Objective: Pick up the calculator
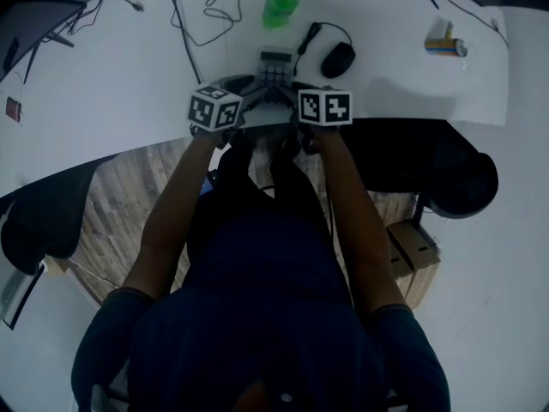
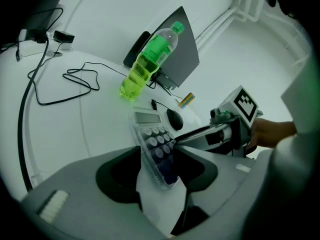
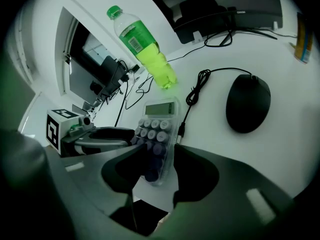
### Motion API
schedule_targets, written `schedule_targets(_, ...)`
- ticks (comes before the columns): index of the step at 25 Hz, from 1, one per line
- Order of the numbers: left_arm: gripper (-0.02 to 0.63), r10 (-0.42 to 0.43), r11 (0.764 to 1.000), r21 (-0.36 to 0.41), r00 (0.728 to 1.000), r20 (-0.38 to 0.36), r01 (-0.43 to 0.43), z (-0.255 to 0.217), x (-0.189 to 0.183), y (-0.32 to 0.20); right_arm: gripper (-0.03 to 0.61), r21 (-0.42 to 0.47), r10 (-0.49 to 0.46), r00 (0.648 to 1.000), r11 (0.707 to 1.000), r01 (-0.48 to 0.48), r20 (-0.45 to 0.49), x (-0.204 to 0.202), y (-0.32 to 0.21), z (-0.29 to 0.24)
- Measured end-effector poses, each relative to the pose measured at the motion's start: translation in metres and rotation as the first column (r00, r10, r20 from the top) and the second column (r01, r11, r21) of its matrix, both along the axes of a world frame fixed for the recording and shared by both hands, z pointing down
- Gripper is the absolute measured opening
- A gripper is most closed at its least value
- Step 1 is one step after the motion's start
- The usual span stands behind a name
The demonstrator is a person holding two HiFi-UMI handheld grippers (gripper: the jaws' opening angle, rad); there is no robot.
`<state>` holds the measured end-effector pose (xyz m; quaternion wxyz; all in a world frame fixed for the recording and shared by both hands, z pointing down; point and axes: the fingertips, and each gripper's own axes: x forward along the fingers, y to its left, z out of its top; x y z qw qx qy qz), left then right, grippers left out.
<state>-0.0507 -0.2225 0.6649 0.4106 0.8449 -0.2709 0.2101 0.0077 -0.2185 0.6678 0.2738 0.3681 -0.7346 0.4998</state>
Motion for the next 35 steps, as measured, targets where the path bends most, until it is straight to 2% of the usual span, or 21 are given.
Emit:
schedule_targets(7,0.206,0.002,1.000,0.013,1.000,0.004,-0.002,-0.001,0.001,0.002,0.152,-0.029,0.100,0.988,0.995,-0.098,0.121,0.001,0.000,0.005)
schedule_targets(11,0.212,0.004,0.999,0.035,1.000,0.008,-0.005,-0.002,0.001,0.003,0.150,-0.016,0.129,0.979,0.992,-0.129,0.155,0.002,0.001,0.004)
schedule_targets(21,0.212,-0.009,0.998,0.063,1.000,-0.002,0.009,-0.005,0.001,0.010,0.150,-0.035,0.169,0.970,0.986,-0.165,0.177,0.001,0.016,0.004)
schedule_targets(27,0.212,-0.048,0.996,0.081,0.999,-0.011,0.049,-0.007,-0.002,0.014,0.150,-0.057,0.238,0.949,0.971,-0.231,0.206,-0.003,0.029,0.005)
schedule_targets(35,0.213,-0.072,0.995,0.061,0.997,-0.022,0.073,-0.006,-0.011,0.027,0.150,-0.076,0.294,0.937,0.956,-0.285,0.191,-0.013,0.051,0.005)
